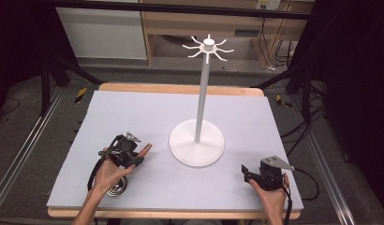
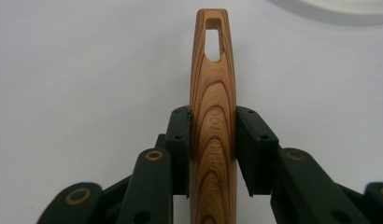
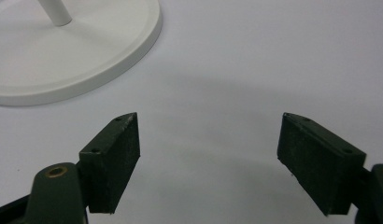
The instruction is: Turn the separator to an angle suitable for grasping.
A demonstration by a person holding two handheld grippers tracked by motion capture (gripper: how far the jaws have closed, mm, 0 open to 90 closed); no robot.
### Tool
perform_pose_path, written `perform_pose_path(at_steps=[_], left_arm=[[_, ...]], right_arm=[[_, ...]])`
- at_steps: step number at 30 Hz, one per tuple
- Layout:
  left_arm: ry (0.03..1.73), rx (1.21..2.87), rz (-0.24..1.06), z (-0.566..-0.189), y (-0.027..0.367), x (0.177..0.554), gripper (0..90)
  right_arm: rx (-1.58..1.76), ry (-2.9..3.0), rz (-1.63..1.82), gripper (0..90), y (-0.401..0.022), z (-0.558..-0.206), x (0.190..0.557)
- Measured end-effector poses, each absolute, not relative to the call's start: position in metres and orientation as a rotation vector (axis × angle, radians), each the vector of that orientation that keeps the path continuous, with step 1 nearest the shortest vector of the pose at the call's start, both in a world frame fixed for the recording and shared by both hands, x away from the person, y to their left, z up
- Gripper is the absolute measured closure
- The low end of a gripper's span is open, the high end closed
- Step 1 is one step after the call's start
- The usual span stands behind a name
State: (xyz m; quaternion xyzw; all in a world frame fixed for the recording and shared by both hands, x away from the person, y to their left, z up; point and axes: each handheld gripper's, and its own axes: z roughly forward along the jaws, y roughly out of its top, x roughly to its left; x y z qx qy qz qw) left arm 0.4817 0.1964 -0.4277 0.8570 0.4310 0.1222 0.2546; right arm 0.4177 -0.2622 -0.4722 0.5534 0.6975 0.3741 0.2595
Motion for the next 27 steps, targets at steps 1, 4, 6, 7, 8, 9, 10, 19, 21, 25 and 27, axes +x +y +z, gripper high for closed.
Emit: perform_pose_path(at_steps=[1,4,6,7,8,9,10,19,21,25,27], left_arm=[[1.162,2.313,0.338,-0.424,0.197,0.48,67.4],[1.138,2.271,0.363,-0.414,0.2,0.473,67.4],[1.123,2.241,0.376,-0.407,0.202,0.469,67.4],[1.115,2.227,0.379,-0.404,0.202,0.467,67.4],[1.104,2.213,0.386,-0.4,0.203,0.465,67.4],[1.095,2.193,0.394,-0.397,0.204,0.462,67.4],[1.081,2.178,0.403,-0.393,0.205,0.46,67.4],[1.019,1.985,0.477,-0.367,0.212,0.444,67.3],[1.002,1.945,0.491,-0.362,0.214,0.441,67.3],[0.961,1.868,0.504,-0.354,0.216,0.437,67.3],[0.946,1.834,0.516,-0.35,0.217,0.435,67.3]], right_arm=[[1.494,1.887,1.014,21.4,-0.263,-0.473,0.418],[1.498,1.886,1.014,21.4,-0.264,-0.473,0.418],[1.499,1.885,1.014,21.4,-0.264,-0.473,0.418],[1.503,1.882,1.015,21.4,-0.264,-0.473,0.417],[1.503,1.881,1.019,21.4,-0.264,-0.472,0.417],[1.503,1.879,1.02,21.4,-0.263,-0.472,0.417],[1.501,1.878,1.021,21.4,-0.264,-0.472,0.417],[1.49,1.881,1.022,20.6,-0.263,-0.473,0.417],[1.489,1.881,1.021,20.4,-0.263,-0.473,0.417],[1.493,1.866,1.031,20.1,-0.263,-0.472,0.417],[1.492,1.864,1.033,19.8,-0.264,-0.472,0.416]])
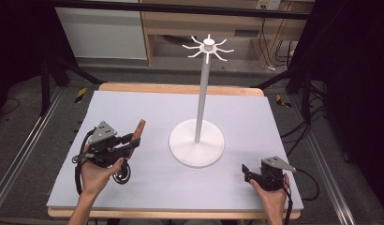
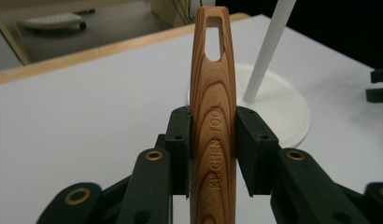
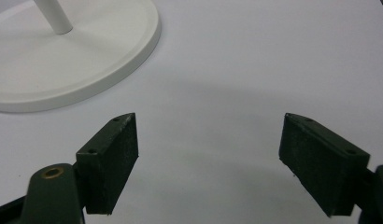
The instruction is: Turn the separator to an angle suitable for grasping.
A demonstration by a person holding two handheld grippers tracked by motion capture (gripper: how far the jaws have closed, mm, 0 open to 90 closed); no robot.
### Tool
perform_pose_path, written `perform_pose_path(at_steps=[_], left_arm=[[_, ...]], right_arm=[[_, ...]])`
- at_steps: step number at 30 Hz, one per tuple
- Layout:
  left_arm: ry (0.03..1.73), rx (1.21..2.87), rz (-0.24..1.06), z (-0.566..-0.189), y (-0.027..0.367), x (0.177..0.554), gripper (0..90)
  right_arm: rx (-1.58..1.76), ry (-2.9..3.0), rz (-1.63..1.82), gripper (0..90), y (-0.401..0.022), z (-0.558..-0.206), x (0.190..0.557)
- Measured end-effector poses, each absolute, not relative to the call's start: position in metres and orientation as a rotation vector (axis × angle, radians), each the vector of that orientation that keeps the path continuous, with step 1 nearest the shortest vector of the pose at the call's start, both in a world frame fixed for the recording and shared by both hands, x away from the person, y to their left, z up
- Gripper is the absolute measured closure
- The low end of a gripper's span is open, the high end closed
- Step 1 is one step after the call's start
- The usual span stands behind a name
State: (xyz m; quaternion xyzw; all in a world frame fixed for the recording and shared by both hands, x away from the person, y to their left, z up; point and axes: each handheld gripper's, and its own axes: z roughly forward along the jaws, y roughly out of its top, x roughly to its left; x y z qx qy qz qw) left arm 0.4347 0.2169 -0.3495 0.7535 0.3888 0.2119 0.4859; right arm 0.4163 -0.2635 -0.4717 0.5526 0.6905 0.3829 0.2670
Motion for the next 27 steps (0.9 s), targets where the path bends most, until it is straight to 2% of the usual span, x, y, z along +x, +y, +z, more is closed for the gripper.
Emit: perform_pose_path(at_steps=[7,27], left_arm=[[0.913,1.74,0.54,-0.333,0.22,0.429,67.3],[0.83,1.665,0.573,-0.295,0.21,0.425,67.3]], right_arm=[[1.485,1.838,1.06,19.8,-0.264,-0.471,0.416],[1.484,1.833,1.059,19.2,-0.264,-0.471,0.416]])
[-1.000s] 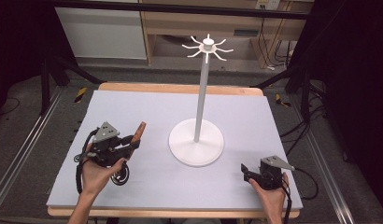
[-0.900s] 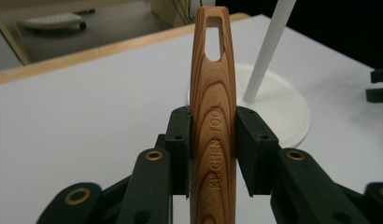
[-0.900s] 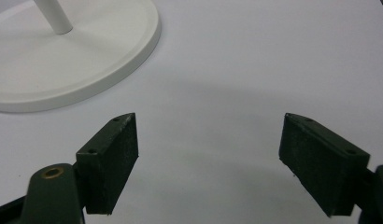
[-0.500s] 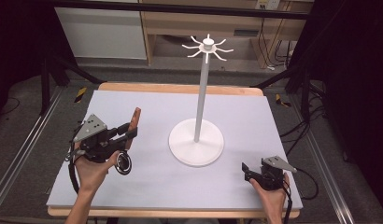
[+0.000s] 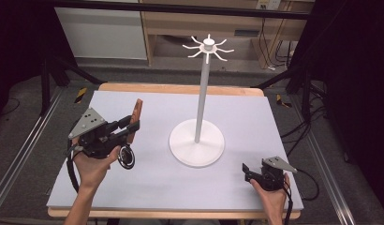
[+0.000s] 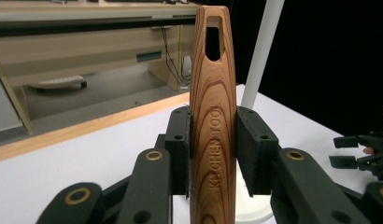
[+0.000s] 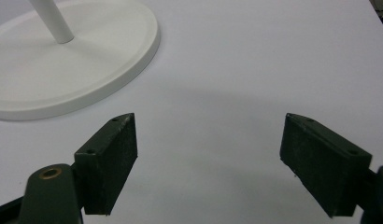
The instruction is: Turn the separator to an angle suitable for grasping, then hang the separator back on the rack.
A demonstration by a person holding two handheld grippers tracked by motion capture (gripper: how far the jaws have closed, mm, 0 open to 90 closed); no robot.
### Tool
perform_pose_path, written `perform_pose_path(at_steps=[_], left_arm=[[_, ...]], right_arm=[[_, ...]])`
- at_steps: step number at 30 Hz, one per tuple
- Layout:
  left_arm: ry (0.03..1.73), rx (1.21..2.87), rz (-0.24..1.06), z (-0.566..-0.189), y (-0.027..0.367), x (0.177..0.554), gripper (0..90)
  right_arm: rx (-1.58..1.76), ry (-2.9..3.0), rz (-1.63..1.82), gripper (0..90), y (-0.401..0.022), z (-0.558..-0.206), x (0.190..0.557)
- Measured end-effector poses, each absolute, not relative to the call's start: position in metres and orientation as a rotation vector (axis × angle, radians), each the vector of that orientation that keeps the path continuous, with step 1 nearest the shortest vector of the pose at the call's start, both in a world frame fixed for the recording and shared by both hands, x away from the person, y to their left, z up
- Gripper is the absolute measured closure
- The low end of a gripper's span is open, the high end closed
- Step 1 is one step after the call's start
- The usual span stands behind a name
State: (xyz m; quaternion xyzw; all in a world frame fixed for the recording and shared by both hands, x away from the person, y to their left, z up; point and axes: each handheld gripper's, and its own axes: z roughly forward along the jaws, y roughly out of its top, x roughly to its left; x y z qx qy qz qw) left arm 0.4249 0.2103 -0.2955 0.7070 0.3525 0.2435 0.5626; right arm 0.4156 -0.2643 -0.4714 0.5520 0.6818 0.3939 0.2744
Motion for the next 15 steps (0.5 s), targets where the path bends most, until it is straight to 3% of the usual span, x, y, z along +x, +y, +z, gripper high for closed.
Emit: perform_pose_path(at_steps=[15], left_arm=[[0.771,1.61,0.598,-0.265,0.199,0.428,67.3]], right_arm=[[1.481,1.838,1.052,19.3,-0.264,-0.472,0.417]])
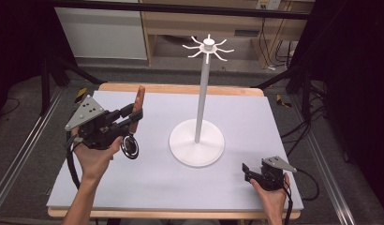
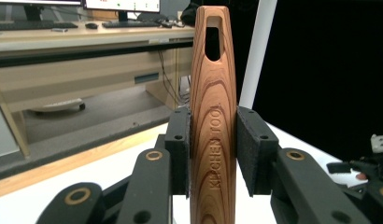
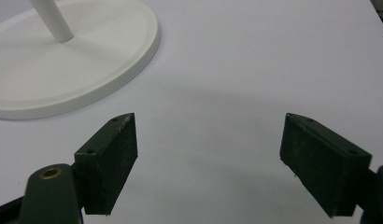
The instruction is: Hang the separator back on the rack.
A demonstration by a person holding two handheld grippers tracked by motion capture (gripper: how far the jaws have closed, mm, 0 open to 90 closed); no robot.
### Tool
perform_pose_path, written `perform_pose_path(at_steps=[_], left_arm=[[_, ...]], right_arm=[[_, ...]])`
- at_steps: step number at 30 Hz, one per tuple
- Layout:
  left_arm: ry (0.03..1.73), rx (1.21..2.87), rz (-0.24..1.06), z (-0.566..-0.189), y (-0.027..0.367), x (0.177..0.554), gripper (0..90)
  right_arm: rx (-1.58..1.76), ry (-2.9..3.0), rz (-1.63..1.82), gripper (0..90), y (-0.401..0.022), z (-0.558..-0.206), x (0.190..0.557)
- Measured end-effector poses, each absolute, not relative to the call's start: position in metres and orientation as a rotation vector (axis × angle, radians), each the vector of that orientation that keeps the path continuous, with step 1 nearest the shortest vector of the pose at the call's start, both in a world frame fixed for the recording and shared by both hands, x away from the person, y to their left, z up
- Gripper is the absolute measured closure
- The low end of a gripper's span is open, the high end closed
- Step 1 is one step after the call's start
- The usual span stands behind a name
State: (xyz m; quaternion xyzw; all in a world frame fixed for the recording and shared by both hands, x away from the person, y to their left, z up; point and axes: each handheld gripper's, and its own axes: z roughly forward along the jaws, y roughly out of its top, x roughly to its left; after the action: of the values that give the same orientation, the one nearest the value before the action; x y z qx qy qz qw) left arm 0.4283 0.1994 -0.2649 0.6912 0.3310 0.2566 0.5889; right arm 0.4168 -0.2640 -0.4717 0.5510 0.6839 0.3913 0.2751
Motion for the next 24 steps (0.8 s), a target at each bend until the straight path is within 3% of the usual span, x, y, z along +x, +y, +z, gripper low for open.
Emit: perform_pose_path(at_steps=[24], left_arm=[[0.685,1.589,0.604,-0.229,0.164,0.437,67.2]], right_arm=[[1.476,1.84,1.062,19.4,-0.266,-0.472,0.417]])
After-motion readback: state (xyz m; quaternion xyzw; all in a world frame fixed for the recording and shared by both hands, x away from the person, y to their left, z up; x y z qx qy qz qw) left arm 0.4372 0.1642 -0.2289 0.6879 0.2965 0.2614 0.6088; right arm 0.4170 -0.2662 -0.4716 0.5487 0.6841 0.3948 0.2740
